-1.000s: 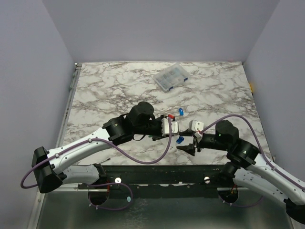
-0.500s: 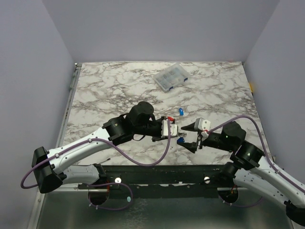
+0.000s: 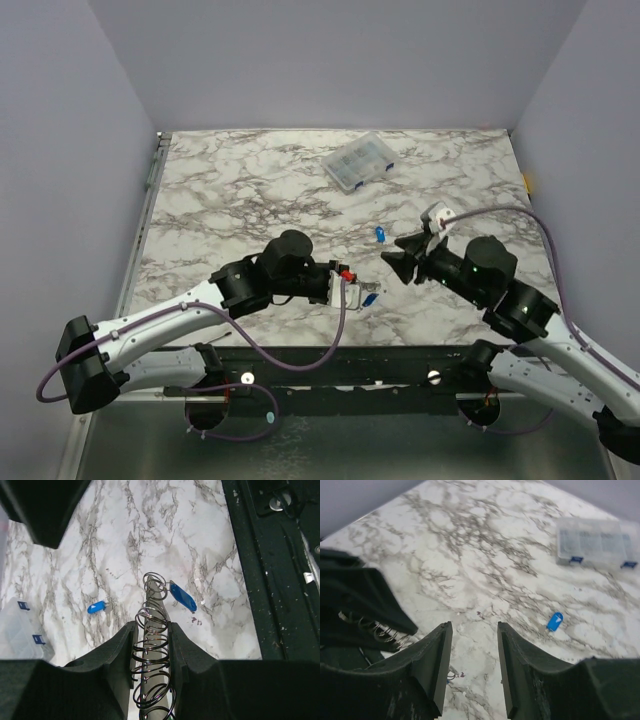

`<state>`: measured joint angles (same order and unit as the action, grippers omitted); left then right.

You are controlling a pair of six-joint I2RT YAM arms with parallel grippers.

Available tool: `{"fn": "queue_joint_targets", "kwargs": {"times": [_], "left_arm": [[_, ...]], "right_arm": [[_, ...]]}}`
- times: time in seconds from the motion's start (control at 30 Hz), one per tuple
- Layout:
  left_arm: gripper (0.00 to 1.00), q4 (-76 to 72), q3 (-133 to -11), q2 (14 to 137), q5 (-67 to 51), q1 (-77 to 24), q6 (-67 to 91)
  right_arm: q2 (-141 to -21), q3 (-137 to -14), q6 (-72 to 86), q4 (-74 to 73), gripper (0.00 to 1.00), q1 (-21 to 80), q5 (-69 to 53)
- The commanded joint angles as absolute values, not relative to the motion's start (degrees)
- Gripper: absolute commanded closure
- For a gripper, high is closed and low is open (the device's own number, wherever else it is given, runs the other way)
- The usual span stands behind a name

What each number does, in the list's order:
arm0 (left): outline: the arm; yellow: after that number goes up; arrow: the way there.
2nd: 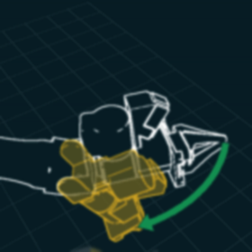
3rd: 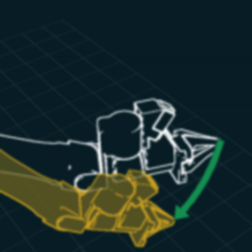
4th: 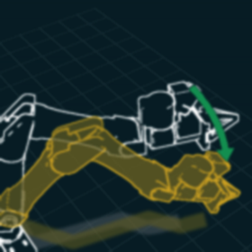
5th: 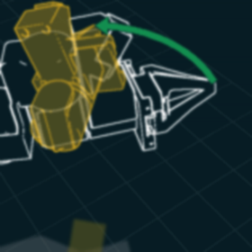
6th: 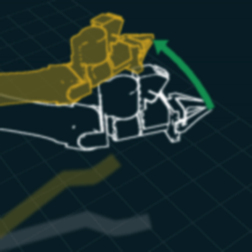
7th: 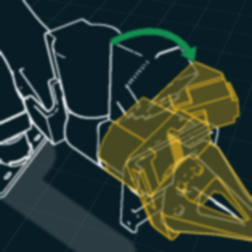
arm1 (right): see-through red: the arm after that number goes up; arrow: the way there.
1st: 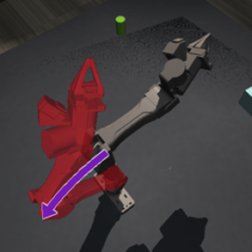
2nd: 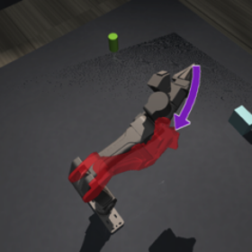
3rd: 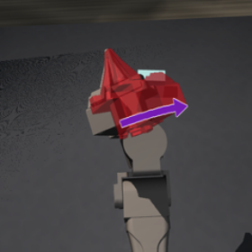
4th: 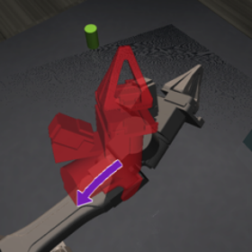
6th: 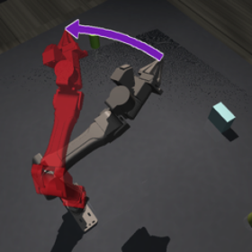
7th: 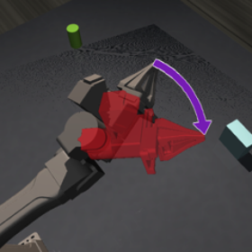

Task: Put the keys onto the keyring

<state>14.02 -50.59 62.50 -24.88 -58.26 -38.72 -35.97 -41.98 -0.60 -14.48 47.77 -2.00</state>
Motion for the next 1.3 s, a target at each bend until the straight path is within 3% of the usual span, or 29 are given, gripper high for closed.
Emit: {"fn": "queue_joint_targets", "kwargs": {"times": [0.0,0.27,0.57,0.67,0.9,1.27], "left_arm": [[1.0,9.69,-48.61,59.53,-21.94,-58.54,-44.71],[1.0,10.18,-48.12,57.92,-22.77,-57.55,-43.26],[1.0,12.35,-48.12,57.96,-22.96,-57.07,-42.7],[1.0,12.42,-48.11,57.75,-23.48,-56.87,-42.5],[1.0,12.42,-48.22,58.66,-25.21,-56.61,-42.03],[1.0,12.48,-48.25,59.85,-26.17,-56.47,-41.75]], "right_arm": [[-46.47,-50.0,11.77,-26.54,0.5,47.77,15.97],[-69.15,-61.15,19.41,-32.84,0.43,45.25,15.05],[-91.25,-69.87,20.24,-34.77,0.51,37.92,16.29],[-93.94,-70.92,18.25,-36.17,0.51,37.1,17.69],[-94.5,-67.08,15.18,-31.23,0.6,28.53,7.05],[-102.47,-68.87,13.96,-27.88,0.6,23.87,-3.22]]}}
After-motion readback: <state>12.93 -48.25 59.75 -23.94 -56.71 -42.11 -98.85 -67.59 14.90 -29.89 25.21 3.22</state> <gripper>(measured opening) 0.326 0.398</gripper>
